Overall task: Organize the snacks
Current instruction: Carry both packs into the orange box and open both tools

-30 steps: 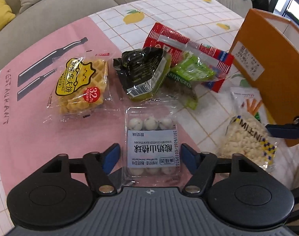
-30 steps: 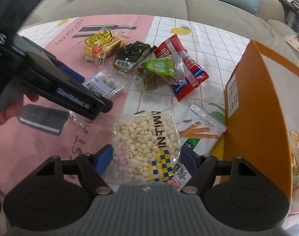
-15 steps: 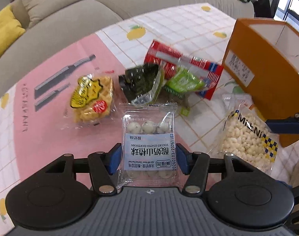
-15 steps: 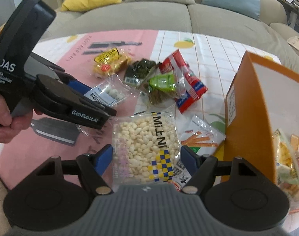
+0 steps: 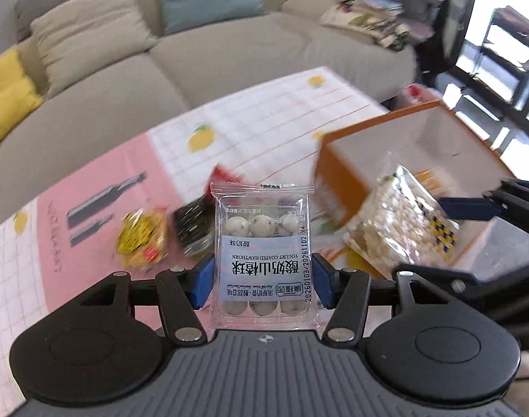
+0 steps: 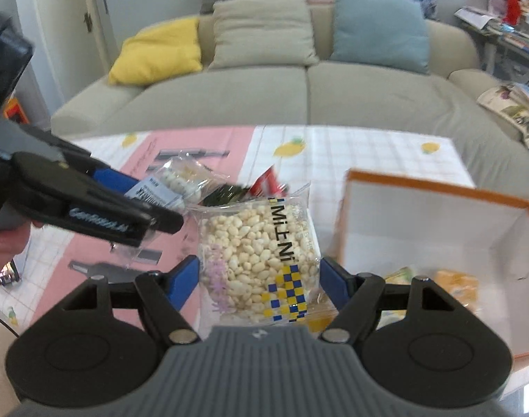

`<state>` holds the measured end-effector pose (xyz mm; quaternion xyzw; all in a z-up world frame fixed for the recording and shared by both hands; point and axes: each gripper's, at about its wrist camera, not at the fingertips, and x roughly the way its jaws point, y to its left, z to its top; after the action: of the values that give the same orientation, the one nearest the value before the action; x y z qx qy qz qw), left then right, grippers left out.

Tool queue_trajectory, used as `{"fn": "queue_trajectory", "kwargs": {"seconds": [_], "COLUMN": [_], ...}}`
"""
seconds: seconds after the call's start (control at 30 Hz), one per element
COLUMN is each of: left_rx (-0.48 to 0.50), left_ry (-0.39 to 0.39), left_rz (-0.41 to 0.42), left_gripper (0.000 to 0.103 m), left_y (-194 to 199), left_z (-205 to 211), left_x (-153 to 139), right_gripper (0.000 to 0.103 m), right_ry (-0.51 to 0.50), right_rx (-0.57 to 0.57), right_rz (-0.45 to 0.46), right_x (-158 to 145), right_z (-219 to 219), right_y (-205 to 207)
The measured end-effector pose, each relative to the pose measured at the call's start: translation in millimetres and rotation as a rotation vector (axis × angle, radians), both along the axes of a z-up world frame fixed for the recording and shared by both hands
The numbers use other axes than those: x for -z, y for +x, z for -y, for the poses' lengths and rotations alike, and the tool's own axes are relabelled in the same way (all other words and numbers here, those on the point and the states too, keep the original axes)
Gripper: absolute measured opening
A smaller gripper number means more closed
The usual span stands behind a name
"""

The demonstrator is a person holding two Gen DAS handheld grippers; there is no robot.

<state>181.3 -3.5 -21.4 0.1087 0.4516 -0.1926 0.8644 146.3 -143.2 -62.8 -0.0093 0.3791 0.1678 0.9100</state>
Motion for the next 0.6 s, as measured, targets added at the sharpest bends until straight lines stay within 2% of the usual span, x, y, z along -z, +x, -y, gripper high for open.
{"fn": "queue_trajectory", "kwargs": {"seconds": [0.13, 0.27, 0.4, 0.6], "left_rx": [0.096, 0.192, 0.265, 0.345], "left_ry": [-0.02, -0.016, 0.004, 0.082], "left_rz": [0.038, 0.061, 0.023, -0.015], "left_gripper": [0.065, 0.065, 0.065, 0.065], "left_y": [-5.0, 1.5, 20.1, 44.4], "left_z": [39.9, 85.4, 129.8, 180.8], "left_x": [-18.9, -24.2, -12.6, 17.5], "right_gripper": [0.073, 0.073, 0.073, 0.073], "right_ry": [0.023, 0.061, 0.042, 0.016], "right_rx": [0.044, 0.114, 0.182, 0.228], "right_rz": [-0.002, -0.056, -0.097, -0.168], "right_x": [-18.8, -25.5, -22.7, -4.3], "right_z": [43.8, 96.2, 142.6, 186.3], "right_y": [-0.5, 5.1, 13.2, 35.3]}}
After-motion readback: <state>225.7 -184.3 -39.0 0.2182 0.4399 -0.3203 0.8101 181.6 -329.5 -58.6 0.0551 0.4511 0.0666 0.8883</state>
